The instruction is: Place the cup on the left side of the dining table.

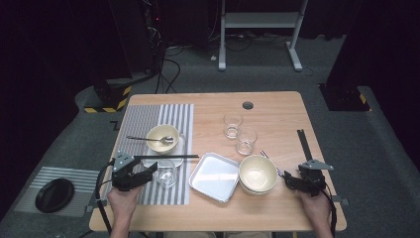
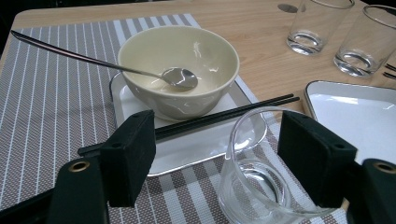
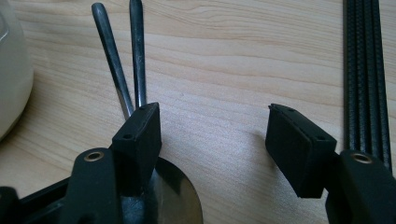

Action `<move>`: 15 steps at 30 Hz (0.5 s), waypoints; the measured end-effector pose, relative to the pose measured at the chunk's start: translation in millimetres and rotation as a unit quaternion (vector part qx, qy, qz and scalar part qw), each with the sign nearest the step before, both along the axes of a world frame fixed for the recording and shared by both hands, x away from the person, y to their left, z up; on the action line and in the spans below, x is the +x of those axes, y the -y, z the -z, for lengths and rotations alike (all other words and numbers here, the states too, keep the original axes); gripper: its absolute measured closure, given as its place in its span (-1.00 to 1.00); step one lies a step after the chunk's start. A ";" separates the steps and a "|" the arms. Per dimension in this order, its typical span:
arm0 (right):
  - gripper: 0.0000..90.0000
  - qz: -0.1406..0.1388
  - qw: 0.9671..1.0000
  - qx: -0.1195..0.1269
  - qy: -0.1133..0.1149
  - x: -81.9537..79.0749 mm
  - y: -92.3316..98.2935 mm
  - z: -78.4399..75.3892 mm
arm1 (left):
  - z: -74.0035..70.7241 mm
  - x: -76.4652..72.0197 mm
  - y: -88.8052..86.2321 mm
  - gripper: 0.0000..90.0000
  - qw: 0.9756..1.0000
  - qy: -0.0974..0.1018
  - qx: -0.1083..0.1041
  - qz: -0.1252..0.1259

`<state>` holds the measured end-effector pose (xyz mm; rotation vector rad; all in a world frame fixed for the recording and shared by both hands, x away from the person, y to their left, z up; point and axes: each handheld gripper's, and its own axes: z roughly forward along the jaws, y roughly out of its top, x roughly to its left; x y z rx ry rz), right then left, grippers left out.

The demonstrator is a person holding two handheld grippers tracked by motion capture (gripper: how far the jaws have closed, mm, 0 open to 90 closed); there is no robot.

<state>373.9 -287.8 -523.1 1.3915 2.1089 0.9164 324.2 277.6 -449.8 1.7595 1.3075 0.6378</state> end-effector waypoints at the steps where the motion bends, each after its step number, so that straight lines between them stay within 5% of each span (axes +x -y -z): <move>1: -0.20 0.000 1.000 0.000 0.000 0.0 0.0 0.0 | 0.3 -0.5 1.4 -0.37 1.000 -0.002 -0.009 -0.010; 15: -0.20 -0.001 1.000 -0.001 0.000 0.0 0.1 0.0 | 0.3 -4.1 -9.3 -0.36 1.000 0.011 -0.008 -0.023</move>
